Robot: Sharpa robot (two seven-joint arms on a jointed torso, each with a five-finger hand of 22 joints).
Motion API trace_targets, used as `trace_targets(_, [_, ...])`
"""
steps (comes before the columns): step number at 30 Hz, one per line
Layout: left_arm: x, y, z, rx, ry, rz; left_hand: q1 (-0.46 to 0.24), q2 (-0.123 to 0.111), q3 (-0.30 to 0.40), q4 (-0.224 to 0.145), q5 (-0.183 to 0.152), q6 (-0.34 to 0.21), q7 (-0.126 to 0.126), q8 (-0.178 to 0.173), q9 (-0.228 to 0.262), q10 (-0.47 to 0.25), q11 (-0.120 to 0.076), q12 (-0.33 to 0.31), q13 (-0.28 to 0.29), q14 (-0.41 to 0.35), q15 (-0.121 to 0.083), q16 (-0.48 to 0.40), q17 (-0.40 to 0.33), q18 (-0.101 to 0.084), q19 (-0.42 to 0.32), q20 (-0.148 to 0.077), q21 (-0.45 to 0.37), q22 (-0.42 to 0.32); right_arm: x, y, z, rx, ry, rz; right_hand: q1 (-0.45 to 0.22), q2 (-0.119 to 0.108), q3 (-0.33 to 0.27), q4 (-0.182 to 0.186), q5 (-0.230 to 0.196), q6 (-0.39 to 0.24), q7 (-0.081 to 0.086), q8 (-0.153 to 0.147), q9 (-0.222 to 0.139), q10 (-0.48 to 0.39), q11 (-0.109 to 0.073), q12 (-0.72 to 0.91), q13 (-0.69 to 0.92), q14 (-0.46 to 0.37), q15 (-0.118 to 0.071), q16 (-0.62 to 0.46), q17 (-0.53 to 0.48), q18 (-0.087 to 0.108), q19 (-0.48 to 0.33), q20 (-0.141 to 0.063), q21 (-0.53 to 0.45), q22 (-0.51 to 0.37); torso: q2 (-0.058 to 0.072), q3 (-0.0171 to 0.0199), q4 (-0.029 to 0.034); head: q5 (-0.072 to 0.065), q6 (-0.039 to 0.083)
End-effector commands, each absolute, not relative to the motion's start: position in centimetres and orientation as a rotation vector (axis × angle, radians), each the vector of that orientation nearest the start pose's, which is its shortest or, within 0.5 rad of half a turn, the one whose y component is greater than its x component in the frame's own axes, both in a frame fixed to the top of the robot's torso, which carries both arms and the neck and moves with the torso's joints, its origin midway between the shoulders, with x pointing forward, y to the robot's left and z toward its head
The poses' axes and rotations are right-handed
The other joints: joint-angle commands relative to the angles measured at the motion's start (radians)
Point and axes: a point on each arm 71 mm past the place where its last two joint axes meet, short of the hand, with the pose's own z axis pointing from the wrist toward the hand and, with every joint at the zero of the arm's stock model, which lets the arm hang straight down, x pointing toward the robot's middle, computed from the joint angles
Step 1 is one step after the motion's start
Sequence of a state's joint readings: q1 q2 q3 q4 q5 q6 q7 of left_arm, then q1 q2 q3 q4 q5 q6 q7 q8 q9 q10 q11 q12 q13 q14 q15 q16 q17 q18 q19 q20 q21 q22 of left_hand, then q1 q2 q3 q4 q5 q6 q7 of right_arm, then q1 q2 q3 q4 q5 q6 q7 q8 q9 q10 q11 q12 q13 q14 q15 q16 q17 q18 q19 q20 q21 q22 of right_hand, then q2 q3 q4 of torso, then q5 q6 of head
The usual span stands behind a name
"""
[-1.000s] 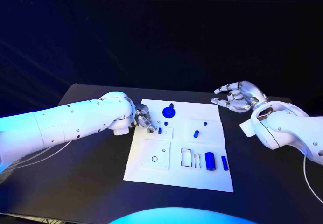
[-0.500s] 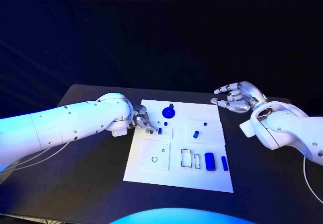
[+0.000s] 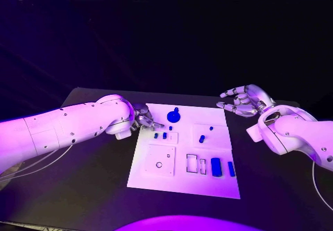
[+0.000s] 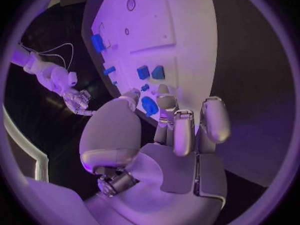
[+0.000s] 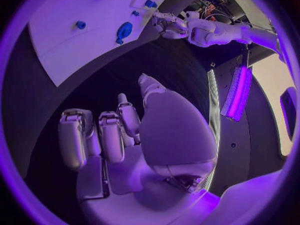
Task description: Assemble the parts on the task board
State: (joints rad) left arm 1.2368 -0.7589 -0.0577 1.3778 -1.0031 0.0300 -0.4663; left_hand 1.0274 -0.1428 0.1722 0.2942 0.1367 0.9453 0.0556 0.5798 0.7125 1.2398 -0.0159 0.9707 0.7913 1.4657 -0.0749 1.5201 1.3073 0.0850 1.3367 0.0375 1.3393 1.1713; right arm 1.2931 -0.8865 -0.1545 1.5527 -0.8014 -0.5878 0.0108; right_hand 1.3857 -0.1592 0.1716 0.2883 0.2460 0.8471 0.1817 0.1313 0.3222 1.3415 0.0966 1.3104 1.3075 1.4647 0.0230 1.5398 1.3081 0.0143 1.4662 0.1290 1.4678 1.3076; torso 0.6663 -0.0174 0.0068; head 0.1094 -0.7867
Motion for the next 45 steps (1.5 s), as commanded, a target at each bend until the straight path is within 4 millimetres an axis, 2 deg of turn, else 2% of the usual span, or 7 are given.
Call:
trace_targets(1, [51.1,21.1,-21.0,-0.449,2.106,-0.696,0.041,0.024,-0.019,0.0,0.01,-0.07,0.027,-0.015,-0.003,-0.105,0.026,-0.097,-0.117,0.034,0.025,-0.063,0.079,0.032,-0.087,0.017,-0.091,-0.131,48.7,-23.1,-17.2,0.473,1.553,0.88,-0.011,0.0,0.007,0.001,0.003,0.005,-0.002,0.002,-0.001,-0.001,-0.003,0.0,0.006,0.085,-0.006,-0.005,0.178,0.014,0.046,-0.009,-0.006,0.194,0.0,0.0002,-0.0004,0.0,0.002])
trace_targets(2, [51.1,21.0,-20.8,-0.455,2.084,-0.741,0.083,0.042,-0.013,-0.001,0.015,-0.126,0.053,-0.02,-0.009,-0.167,0.051,-0.11,-0.131,-0.027,0.048,-0.134,-0.024,0.061,-0.19,0.036,-0.204,-0.278,48.7,-23.1,-17.2,0.474,1.552,0.879,-0.011,0.0,0.007,0.001,0.003,0.005,-0.002,0.002,-0.001,-0.001,-0.003,0.0,0.006,0.085,-0.006,-0.005,0.178,0.014,0.046,-0.009,-0.006,0.194,0.0,0.0007,0.0,-0.001,0.002])
trace_targets(6, [51.3,20.4,-19.9,-0.414,1.98,-0.857,0.215,0.035,0.018,0.001,0.017,-0.207,0.095,-0.034,-0.046,-0.275,0.091,-0.154,-0.185,-0.151,0.084,-0.261,-0.204,0.096,-0.32,0.066,-0.378,-0.476,48.7,-23.2,-17.2,0.475,1.549,0.878,-0.013,0.001,0.007,0.001,0.004,0.005,-0.002,0.002,-0.002,-0.002,-0.003,0.0,0.005,0.085,-0.006,-0.005,0.176,0.014,0.045,-0.009,-0.009,0.192,0.001,-0.0004,0.0016,-0.008,0.009])
trace_targets(11, [51.3,19.4,-18.8,-0.263,1.826,-0.932,0.428,-0.016,0.126,-0.019,0.018,-0.26,0.124,-0.058,-0.114,-0.419,0.126,-0.247,-0.286,-0.348,0.117,-0.412,-0.428,0.096,-0.362,0.099,-0.465,-0.525,48.7,-23.3,-17.1,0.476,1.545,0.878,-0.013,0.001,0.007,0.001,0.004,0.005,-0.002,0.002,-0.002,-0.002,-0.003,-0.001,0.005,0.084,-0.006,-0.006,0.175,0.015,0.044,-0.009,-0.012,0.19,0.002,-0.0003,-0.0009,-0.008,0.012])
trace_targets(16, [51.0,17.9,-18.8,-0.047,1.742,-0.914,0.51,-0.072,0.235,-0.029,0.013,-0.283,0.124,-0.066,-0.174,-0.45,0.129,-0.267,-0.351,-0.381,0.119,-0.399,-0.464,0.098,-0.367,0.103,-0.473,-0.527,48.7,-23.3,-17.1,0.477,1.543,0.877,-0.013,0.001,0.008,0.0,0.004,0.005,-0.002,0.002,-0.002,-0.004,-0.003,-0.003,0.003,0.084,-0.006,-0.007,0.172,0.016,0.041,-0.009,-0.016,0.188,0.001,-0.0012,0.0007,-0.013,0.013])
trace_targets(25, [50.9,16.1,-20.7,0.208,1.786,-0.782,0.486,-0.131,0.274,-0.022,0.006,-0.252,0.115,-0.096,-0.259,-0.478,0.138,-0.318,-0.435,-0.379,0.127,-0.36,-0.491,0.098,-0.37,0.109,-0.458,-0.511,48.7,-23.3,-17.1,0.476,1.543,0.877,-0.011,0.001,0.009,-0.002,0.005,0.005,-0.002,0.003,-0.002,-0.007,-0.004,-0.006,-0.001,0.083,-0.006,-0.008,0.171,0.016,0.04,-0.009,-0.018,0.186,0.001,-0.001,-0.0005,-0.012,0.012])
trace_targets(45, [51.5,14.9,-22.5,0.353,1.921,-0.607,0.479,-0.128,0.244,-0.019,0.007,-0.21,0.118,-0.104,-0.312,-0.469,0.138,-0.323,-0.484,-0.305,0.129,-0.242,-0.423,0.099,-0.354,0.112,-0.422,-0.486,48.7,-23.2,-17.1,0.475,1.542,0.878,-0.009,0.0,0.011,-0.002,0.006,0.006,-0.002,0.003,-0.003,-0.017,-0.004,-0.017,-0.011,0.08,-0.006,-0.013,0.159,0.019,0.034,-0.009,-0.03,0.179,0.001,0.0002,-0.0013,-0.016,0.011])
